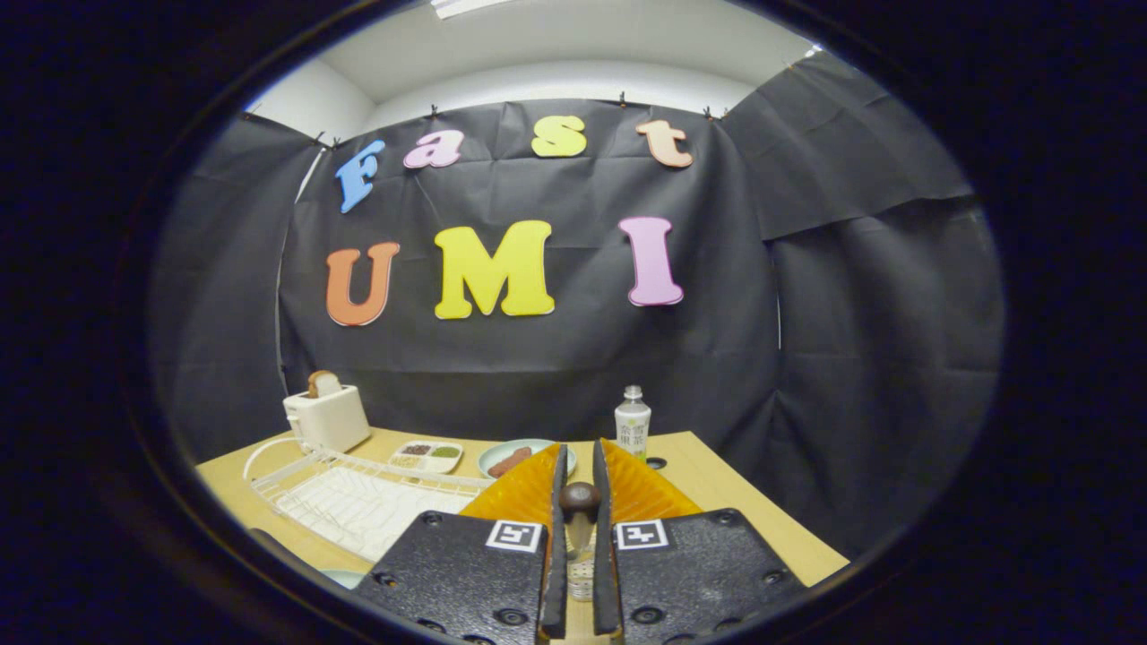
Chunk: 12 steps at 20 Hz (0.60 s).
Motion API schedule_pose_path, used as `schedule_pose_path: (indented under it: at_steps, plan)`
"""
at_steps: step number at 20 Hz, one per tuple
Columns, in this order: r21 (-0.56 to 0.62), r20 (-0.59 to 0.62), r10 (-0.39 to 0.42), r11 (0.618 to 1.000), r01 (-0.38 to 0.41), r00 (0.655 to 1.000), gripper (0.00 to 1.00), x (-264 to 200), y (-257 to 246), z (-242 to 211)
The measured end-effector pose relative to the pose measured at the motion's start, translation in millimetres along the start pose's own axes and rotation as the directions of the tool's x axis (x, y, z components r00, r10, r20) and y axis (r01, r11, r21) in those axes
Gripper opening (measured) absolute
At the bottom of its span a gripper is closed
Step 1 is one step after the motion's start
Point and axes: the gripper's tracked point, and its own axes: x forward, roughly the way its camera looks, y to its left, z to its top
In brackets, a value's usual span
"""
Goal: Take the plate from the dish rack, then take the spoon from the basket and place it into the plate.
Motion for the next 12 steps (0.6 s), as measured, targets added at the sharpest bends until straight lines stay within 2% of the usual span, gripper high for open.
schedule_pose_path:
  at_steps: [3,6,9,12]
  plan:
    - [-0.023,-0.02,0.012,1.0,-0.012,1.0,0.17,-24,20,13]
    - [-0.022,-0.055,0.06,0.998,-0.062,0.997,0.16,-51,51,10]
    - [0.0,-0.12,0.161,0.987,-0.162,0.98,0.16,-74,92,-13]
    - [0.004,-0.194,0.259,0.965,-0.263,0.946,0.17,-90,129,-52]
